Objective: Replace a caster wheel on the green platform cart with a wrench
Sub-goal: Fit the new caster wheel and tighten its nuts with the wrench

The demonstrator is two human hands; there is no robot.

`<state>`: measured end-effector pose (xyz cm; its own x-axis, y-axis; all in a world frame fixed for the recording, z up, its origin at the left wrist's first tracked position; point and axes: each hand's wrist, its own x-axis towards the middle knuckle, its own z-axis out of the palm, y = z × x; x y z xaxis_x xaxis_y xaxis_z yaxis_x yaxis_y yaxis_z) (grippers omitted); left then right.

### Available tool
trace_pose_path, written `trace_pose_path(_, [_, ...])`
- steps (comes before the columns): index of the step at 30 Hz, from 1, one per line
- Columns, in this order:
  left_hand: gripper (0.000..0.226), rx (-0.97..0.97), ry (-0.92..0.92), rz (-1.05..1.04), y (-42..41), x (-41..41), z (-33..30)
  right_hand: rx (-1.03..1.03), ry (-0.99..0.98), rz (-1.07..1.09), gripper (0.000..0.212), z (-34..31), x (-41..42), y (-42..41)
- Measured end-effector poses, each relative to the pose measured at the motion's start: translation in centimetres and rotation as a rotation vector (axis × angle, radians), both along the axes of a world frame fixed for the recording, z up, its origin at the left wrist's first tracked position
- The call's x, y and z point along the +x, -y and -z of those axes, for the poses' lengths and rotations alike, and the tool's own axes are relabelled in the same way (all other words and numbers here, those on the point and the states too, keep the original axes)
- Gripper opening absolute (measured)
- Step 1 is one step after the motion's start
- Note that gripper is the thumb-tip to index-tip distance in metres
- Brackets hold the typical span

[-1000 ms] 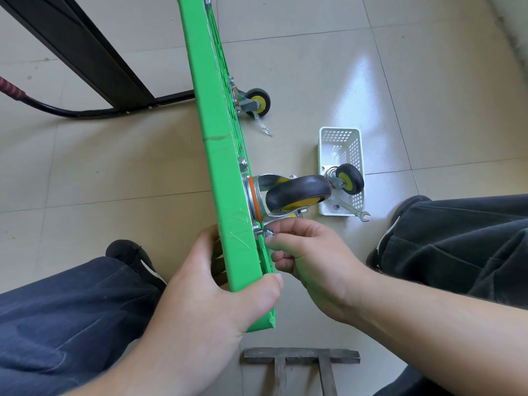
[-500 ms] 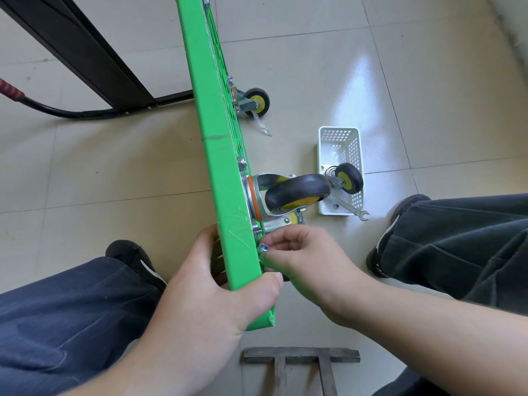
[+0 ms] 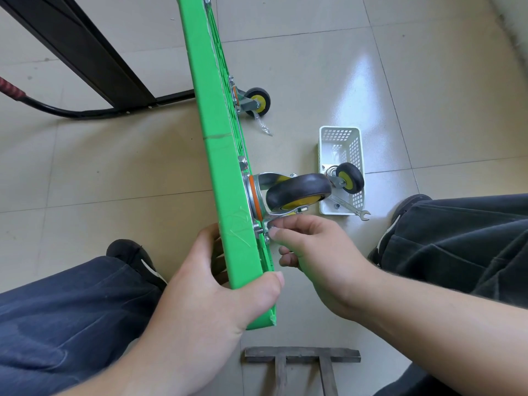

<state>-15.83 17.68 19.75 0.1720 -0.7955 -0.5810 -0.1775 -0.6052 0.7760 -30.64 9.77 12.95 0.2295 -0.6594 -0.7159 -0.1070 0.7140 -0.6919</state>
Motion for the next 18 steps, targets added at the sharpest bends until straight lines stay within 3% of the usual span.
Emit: trace_pose_path(18, [0.056, 0.001, 0.014, -0.009, 0.02, -0.01, 0.03, 0.025, 0.025, -0.046, 0.006, 0.21, 0.34, 0.13])
